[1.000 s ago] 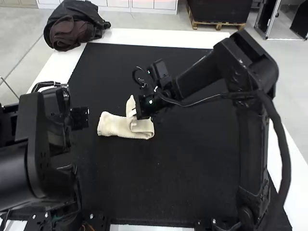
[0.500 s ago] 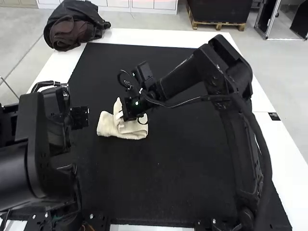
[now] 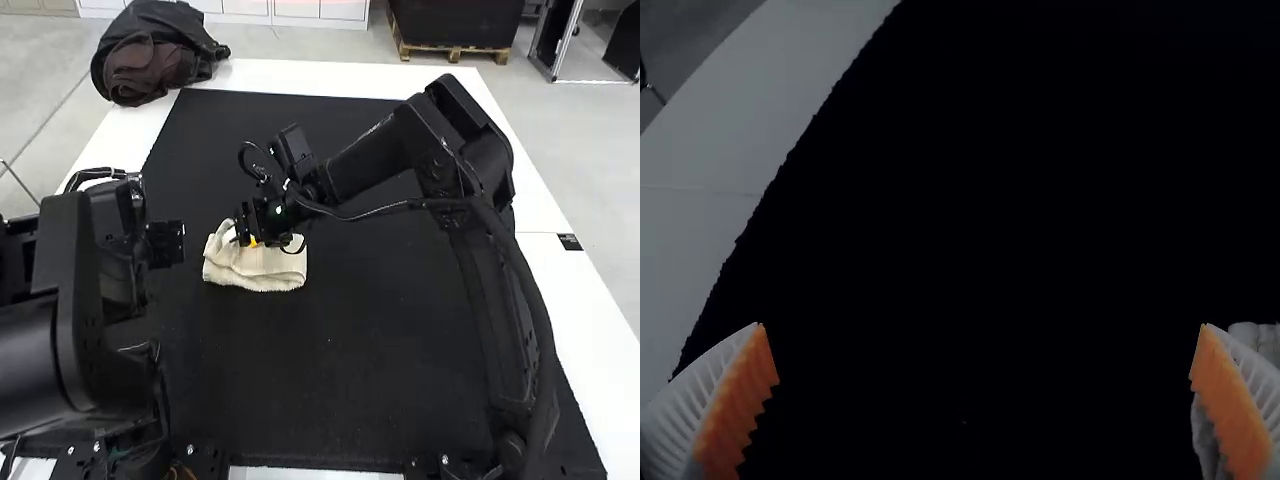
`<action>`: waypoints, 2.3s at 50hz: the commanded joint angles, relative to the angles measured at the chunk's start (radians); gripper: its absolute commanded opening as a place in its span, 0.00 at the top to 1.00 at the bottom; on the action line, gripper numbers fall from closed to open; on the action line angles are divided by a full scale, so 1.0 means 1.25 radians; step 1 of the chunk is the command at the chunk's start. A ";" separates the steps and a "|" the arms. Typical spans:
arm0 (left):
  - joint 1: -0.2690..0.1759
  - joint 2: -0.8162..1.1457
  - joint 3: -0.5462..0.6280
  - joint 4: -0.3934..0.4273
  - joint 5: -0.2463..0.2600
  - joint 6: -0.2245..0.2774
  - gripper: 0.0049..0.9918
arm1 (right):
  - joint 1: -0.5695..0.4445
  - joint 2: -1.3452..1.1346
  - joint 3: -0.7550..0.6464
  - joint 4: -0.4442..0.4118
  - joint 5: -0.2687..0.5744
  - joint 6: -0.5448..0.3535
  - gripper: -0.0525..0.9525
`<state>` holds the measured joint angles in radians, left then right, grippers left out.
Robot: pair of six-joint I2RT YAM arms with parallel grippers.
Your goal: Fold the towel.
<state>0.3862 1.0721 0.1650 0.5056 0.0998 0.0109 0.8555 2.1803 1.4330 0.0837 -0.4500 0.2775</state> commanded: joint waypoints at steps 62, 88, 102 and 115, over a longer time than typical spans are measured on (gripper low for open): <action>0.006 -0.015 -0.003 0.020 -0.006 0.005 0.02 | -0.067 -0.079 -0.230 0.381 -0.098 0.118 0.98; 0.006 -0.016 0.001 0.024 -0.012 0.002 0.02 | -0.051 0.001 -0.151 0.398 -0.109 0.118 0.98; 0.006 -0.016 -0.001 0.021 -0.018 0.001 0.03 | -0.035 0.038 -0.120 0.399 -0.114 0.118 0.98; 0.008 -0.016 -0.001 0.027 -0.021 0.000 0.02 | -0.024 0.068 -0.095 0.402 -0.119 0.118 0.98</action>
<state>0.3859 1.0721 0.1650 0.5270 0.0845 0.0105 0.8070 2.2509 1.2804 0.5732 -0.5781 0.4194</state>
